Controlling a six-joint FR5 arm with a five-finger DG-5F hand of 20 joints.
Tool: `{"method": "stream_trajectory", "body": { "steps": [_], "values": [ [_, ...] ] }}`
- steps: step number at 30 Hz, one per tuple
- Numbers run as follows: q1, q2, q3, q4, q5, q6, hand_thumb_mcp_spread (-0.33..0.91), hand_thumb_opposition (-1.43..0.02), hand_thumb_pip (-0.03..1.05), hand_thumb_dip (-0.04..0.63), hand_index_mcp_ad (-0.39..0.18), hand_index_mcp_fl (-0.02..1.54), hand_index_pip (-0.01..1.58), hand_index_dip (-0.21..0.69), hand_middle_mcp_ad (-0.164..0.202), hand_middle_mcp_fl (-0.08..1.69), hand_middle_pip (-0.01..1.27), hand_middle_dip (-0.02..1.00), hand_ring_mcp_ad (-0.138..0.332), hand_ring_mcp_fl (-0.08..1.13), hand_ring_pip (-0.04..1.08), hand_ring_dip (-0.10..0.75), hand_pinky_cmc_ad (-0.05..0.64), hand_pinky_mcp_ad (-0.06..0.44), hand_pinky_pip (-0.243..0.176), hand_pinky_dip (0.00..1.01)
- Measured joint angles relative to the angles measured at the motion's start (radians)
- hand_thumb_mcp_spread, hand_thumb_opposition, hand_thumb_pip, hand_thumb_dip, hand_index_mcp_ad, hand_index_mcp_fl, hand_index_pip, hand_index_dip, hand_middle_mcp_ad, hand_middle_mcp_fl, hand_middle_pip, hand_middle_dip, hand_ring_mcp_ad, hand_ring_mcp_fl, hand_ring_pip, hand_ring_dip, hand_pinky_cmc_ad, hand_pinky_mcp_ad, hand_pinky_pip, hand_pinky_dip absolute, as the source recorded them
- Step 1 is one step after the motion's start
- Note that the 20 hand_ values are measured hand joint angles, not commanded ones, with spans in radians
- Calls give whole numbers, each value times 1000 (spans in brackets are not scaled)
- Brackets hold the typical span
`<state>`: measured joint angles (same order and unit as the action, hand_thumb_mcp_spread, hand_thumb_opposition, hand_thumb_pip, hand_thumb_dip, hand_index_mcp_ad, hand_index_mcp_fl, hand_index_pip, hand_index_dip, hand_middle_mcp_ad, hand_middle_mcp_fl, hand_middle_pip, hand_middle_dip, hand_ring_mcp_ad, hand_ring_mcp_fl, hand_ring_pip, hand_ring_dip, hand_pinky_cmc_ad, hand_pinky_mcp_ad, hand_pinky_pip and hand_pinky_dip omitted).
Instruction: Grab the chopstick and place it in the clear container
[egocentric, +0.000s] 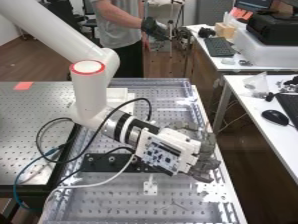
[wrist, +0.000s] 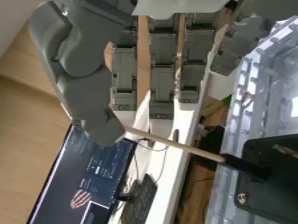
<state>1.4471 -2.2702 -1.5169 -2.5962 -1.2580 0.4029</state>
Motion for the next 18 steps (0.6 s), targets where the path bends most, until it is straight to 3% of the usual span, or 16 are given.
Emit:
{"method": "stream_trajectory", "body": {
  "steps": [18],
  "values": [
    [6, -5, 2, 4, 7, 9, 562, -834, 576, 339, -101, 293, 1353, 87, 89, 602, 723, 705, 87, 492, 87, 494, 374, 201, 14, 178]
  ]
}}
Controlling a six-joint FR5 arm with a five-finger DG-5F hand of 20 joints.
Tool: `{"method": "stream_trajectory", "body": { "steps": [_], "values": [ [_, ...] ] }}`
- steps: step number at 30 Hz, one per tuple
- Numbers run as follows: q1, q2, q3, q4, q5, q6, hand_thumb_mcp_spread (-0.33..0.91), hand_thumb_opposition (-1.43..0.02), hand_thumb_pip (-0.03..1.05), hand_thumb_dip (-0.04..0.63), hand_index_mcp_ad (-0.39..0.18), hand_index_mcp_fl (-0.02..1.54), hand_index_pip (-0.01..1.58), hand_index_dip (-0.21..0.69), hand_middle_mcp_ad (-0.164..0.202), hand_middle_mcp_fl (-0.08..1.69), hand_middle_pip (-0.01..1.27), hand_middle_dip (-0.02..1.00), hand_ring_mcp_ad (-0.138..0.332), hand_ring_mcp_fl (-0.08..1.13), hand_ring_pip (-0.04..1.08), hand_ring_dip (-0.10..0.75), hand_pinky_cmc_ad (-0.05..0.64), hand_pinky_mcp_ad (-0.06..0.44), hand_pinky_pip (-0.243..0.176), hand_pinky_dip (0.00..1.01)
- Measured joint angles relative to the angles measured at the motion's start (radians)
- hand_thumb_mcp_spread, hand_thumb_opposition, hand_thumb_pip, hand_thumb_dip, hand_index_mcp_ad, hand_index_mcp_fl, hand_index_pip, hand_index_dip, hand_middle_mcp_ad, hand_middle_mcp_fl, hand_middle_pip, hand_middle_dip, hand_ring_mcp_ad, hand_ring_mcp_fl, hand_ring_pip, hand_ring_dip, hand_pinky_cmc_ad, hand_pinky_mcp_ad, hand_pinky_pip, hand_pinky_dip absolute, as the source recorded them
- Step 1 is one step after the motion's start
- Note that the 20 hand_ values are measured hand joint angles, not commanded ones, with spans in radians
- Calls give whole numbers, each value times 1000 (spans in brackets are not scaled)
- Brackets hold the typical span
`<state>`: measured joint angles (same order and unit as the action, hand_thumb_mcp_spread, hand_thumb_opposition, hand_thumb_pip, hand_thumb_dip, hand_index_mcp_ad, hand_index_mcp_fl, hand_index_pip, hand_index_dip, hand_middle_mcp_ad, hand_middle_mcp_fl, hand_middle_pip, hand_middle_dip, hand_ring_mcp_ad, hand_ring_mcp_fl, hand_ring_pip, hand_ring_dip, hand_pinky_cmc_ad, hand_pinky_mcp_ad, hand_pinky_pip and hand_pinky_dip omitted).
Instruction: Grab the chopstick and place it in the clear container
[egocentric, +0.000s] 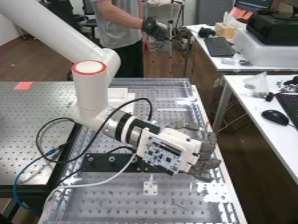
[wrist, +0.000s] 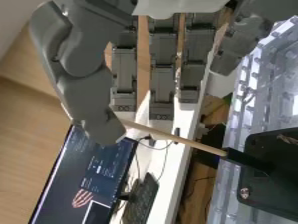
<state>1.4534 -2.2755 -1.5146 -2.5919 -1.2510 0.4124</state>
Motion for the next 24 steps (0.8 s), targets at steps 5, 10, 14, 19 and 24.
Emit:
{"method": "stream_trajectory", "body": {
  "steps": [5, 10, 14, 19, 24],
  "values": [
    [2, -1, -2, 11, 19, 2, 620, -864, 541, 333, -126, 424, 1398, 80, 80, 698, 728, 702, 84, 541, 84, 499, 384, 197, 16, 178],
    [5, -1, -7, 27, 39, 3, 709, -942, 513, 304, -131, 524, 1408, 75, 61, 796, 770, 716, 84, 641, 96, 515, 394, 194, 17, 176],
    [9, 0, -10, 40, 62, 3, 721, -974, 497, 302, -129, 604, 1360, 75, 42, 822, 770, 714, 87, 665, 101, 527, 403, 209, 26, 180],
    [13, -1, -8, 46, 69, 4, 721, -976, 496, 302, -120, 646, 1307, 79, 44, 846, 770, 714, 87, 717, 103, 531, 417, 216, 31, 176],
    [16, -5, 1, 48, 72, -10, 750, -974, 435, 298, -119, 721, 1250, 79, 45, 885, 731, 716, 87, 738, 101, 531, 431, 232, 44, 180]
  ]
}}
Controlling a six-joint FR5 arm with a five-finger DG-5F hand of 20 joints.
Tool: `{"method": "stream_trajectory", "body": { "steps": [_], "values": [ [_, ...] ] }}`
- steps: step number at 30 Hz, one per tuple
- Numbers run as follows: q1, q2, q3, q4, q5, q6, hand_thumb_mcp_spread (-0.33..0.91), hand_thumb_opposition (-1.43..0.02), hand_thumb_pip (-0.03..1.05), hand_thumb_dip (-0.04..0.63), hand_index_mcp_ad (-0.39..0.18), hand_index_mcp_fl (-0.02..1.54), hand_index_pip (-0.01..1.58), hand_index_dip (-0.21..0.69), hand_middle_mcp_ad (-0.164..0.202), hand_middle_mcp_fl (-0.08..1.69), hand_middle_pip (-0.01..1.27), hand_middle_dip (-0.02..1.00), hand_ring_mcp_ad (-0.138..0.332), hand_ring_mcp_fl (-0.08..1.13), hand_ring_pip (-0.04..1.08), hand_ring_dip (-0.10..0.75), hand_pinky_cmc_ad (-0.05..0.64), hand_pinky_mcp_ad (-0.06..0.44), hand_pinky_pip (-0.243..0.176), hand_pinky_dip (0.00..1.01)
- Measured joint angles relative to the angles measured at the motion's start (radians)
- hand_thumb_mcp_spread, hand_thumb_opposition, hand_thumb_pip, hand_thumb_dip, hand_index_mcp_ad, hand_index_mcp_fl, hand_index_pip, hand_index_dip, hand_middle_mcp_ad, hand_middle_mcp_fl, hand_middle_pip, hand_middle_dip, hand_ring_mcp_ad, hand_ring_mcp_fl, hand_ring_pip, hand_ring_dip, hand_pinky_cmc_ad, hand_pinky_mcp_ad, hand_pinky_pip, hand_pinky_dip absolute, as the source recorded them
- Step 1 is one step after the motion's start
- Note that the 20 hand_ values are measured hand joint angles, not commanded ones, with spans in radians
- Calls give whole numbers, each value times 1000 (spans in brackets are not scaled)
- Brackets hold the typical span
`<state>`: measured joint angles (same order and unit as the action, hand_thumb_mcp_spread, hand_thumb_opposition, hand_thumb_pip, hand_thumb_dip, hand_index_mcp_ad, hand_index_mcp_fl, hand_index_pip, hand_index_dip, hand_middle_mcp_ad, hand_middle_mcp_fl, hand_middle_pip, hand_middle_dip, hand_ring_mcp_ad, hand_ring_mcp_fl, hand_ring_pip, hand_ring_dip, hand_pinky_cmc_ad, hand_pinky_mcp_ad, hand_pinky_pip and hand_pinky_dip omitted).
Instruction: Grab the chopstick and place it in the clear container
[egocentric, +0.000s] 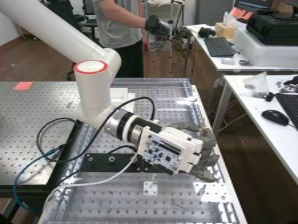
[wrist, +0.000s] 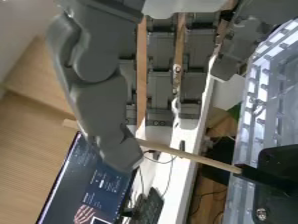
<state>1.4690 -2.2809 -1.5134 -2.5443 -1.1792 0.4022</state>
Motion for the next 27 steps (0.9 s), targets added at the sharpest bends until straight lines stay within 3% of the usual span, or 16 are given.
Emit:
{"method": "stream_trajectory", "body": {
  "steps": [9, 11, 27],
  "values": [
    [0, -20, 63, -27, -10, -34, 773, -1000, 429, 298, -119, 798, 1150, 73, 42, 988, 654, 717, 56, 846, 98, 531, 433, 230, 44, 176],
    [-2, -22, 71, -33, -12, -41, 773, -1002, 429, 298, -119, 815, 1138, 73, 42, 1007, 646, 717, 52, 866, 99, 531, 431, 239, 59, 180],
    [-15, 27, 74, -34, 1, -78, 771, -1012, 433, 302, -120, 873, 1056, 72, 45, 1058, 588, 717, 51, 908, 96, 531, 429, 251, 58, 180]
  ]
}}
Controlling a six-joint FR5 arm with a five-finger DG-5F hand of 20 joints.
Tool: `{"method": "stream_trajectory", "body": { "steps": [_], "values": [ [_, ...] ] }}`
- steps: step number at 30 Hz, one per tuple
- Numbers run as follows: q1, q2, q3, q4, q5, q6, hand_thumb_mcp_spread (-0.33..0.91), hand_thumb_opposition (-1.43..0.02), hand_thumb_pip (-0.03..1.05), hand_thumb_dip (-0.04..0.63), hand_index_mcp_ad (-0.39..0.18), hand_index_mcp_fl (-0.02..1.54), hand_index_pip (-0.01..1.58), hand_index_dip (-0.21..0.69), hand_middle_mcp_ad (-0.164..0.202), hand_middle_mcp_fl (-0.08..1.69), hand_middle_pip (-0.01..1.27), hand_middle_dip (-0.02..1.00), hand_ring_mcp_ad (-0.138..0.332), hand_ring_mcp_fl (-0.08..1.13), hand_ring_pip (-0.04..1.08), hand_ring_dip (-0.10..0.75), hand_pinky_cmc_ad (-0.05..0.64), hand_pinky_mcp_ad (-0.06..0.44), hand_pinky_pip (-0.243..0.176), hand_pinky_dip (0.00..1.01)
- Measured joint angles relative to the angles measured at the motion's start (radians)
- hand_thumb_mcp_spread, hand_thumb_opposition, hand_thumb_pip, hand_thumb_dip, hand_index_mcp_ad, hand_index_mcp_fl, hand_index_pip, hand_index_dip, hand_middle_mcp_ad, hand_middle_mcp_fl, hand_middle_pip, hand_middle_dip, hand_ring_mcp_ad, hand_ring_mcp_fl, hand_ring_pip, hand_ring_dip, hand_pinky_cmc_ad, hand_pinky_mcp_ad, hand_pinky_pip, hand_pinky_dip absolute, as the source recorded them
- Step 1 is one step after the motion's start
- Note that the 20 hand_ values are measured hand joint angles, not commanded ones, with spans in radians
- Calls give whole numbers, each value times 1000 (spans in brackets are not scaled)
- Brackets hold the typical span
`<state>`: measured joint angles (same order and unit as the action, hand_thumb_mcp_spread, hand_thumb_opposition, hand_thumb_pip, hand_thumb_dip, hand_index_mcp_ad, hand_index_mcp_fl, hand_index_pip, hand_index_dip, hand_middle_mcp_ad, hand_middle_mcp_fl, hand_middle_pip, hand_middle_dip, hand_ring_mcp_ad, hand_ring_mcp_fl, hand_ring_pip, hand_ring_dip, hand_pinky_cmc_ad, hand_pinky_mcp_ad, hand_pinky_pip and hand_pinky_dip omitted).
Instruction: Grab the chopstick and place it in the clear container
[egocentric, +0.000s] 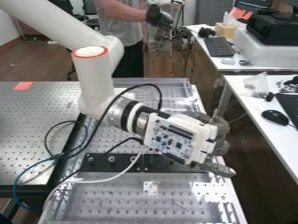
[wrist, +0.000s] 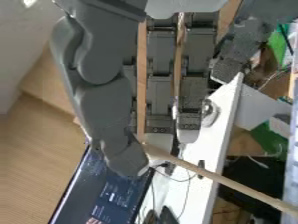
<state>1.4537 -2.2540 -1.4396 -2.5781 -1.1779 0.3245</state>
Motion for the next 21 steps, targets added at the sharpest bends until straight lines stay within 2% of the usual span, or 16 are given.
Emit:
{"method": "stream_trajectory", "body": {
  "steps": [6, 8, 17, 21],
  "values": [
    [1, 23, 4, -16, 4, -13, 771, -1016, 433, 302, -120, 887, 1052, 75, 45, 1065, 569, 717, 52, 934, 94, 531, 431, 246, 58, 180],
    [3, 31, 12, -40, 5, -21, 771, -1016, 433, 302, -120, 899, 1037, 75, 45, 1073, 564, 717, 52, 949, 94, 531, 429, 265, 61, 176],
    [12, 75, 45, -161, 5, -68, 770, -1035, 433, 302, -120, 918, 1021, 75, 45, 1127, 504, 717, 52, 949, 94, 531, 426, 264, 75, 180],
    [25, 103, 40, -187, 12, -73, 770, -1035, 433, 302, -120, 918, 1021, 75, 44, 1126, 506, 717, 56, 949, 98, 531, 431, 264, 77, 180]
  ]
}}
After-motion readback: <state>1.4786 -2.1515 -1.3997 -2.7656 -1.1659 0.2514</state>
